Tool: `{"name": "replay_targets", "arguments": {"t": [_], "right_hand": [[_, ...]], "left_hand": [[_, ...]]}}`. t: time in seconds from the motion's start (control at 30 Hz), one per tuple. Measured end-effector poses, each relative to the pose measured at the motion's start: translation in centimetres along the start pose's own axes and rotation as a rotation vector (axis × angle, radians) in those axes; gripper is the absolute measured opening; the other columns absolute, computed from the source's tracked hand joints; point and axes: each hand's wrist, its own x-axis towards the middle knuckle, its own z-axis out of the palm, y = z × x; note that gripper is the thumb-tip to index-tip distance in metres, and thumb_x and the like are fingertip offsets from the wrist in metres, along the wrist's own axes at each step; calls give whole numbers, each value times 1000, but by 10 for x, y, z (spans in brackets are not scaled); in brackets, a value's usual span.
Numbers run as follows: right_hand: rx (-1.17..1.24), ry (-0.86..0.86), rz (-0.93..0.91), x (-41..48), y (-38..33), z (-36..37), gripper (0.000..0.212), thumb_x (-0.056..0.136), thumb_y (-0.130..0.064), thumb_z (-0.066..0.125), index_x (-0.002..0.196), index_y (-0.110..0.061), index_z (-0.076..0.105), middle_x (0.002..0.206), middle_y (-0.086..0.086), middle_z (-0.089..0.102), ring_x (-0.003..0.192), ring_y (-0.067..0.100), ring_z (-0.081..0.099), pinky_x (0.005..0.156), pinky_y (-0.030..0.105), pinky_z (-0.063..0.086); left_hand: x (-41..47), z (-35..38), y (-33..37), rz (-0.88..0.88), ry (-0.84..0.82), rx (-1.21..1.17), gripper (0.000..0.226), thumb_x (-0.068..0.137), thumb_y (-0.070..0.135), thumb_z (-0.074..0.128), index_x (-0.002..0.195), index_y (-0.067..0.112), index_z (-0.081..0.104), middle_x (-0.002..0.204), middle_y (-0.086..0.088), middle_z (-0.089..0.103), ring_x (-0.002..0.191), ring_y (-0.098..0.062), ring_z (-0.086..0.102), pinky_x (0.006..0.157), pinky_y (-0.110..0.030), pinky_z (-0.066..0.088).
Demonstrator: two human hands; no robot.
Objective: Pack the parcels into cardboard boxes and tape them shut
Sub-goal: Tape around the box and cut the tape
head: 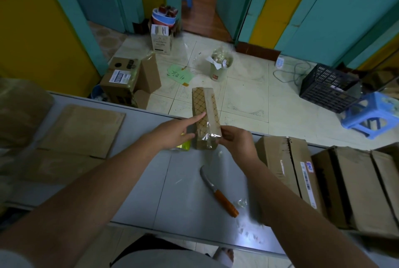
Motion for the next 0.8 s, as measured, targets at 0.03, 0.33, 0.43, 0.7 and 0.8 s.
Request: {"name": "replay_targets", "arguments": {"t": [0.03, 0.33, 0.43, 0.7, 0.8], "right_hand": [[-79, 7, -20, 3, -1, -1, 40, 82, 2, 83, 120, -9, 77, 106, 0, 80, 97, 9, 76, 98, 32, 58], [-378, -69, -78, 10, 5, -14, 28, 80, -25, 89, 105, -16, 78, 91, -4, 76, 85, 4, 69, 85, 34, 60], [-454, -71, -104, 15, 3, -14, 30, 80, -27, 89, 104, -16, 76, 91, -4, 76, 84, 10, 70, 82, 37, 59], [-507, -248, -228, 19, -15, -23, 70, 84, -31, 85, 145, -21, 54, 133, -1, 56, 120, 13, 57, 102, 31, 51], [-481, -164, -319, 16, -14, -9, 58, 87, -40, 81, 139, -24, 62, 127, -3, 54, 112, 11, 57, 98, 26, 49]], "left_hand": [[-2, 0, 1, -6, 0, 2, 86, 105, 32, 62, 157, 66, 3, 71, 2, 50, 61, -11, 47, 59, -31, 41], [-15, -12, 12, -83, -44, 75, 102, 87, 66, 72, 156, 66, -3, 76, 12, 44, 67, -2, 44, 57, -28, 34], [-13, -7, 20, -104, -34, 147, 112, 75, 90, 62, 158, 62, -7, 83, 10, 47, 72, -6, 46, 60, -29, 35], [-4, 21, 13, -141, 202, 250, 97, 83, 93, 44, 162, 52, 6, 112, 2, 69, 98, -19, 66, 80, -38, 55], [1, 26, 13, -139, 237, 268, 95, 85, 88, 47, 163, 48, 8, 123, 1, 71, 104, -20, 68, 82, -40, 58]]}}
